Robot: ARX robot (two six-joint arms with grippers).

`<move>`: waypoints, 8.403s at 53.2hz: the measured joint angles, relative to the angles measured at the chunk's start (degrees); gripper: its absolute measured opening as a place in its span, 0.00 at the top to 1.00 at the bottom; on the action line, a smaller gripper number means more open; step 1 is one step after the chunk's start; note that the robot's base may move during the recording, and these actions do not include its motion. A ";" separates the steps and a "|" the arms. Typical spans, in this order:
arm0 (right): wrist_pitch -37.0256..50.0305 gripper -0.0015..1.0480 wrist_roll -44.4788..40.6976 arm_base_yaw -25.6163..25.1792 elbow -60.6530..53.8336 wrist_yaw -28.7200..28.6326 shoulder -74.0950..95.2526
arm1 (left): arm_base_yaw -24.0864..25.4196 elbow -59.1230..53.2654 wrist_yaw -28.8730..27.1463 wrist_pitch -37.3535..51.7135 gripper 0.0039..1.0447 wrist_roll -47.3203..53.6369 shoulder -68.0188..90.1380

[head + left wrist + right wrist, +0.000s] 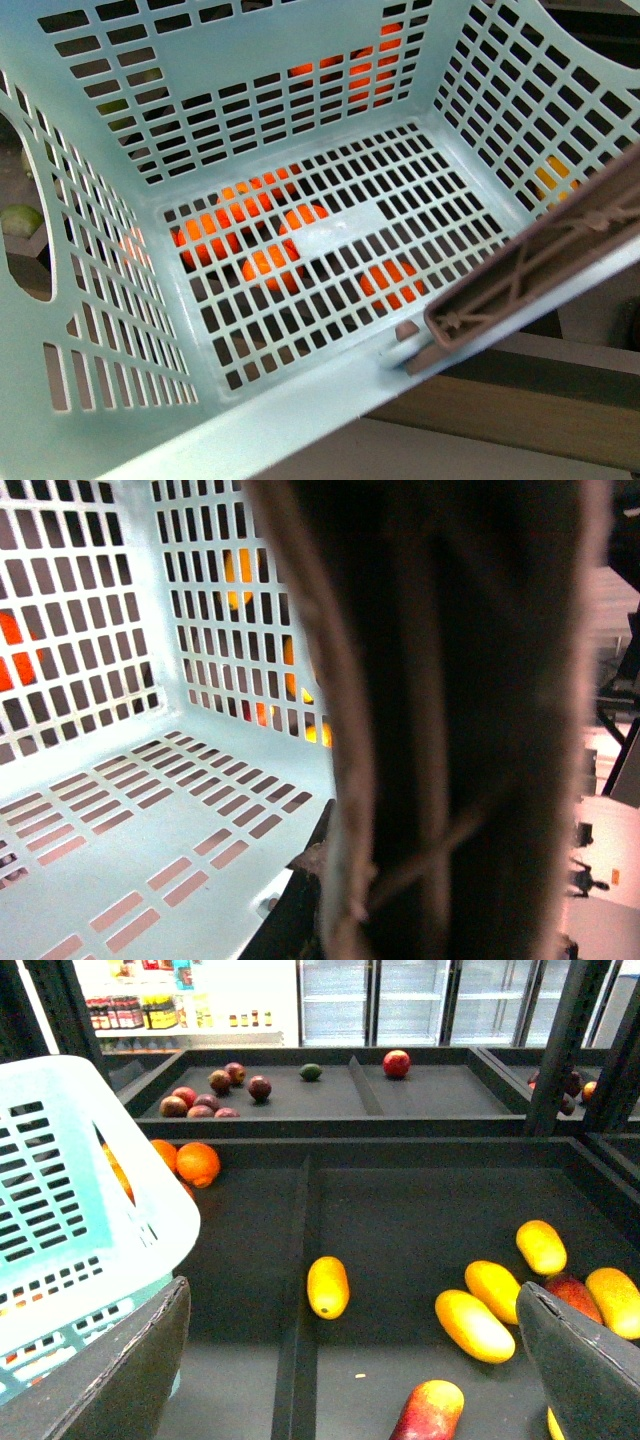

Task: Pick mango and avocado into basket

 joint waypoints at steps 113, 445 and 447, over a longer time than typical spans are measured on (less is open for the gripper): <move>15.04 0.08 -24.68 -22.25 73.02 -6.51 140.61 | -1.31 -0.04 -0.44 -0.02 0.96 0.79 0.00; 34.07 0.08 -0.02 -0.02 3.30 0.20 38.29 | -1.97 -0.26 1.03 -0.20 0.96 -0.11 0.26; 34.10 0.08 -0.02 -0.02 3.30 0.22 38.25 | -1.97 -0.26 0.87 -0.17 0.96 -0.11 0.26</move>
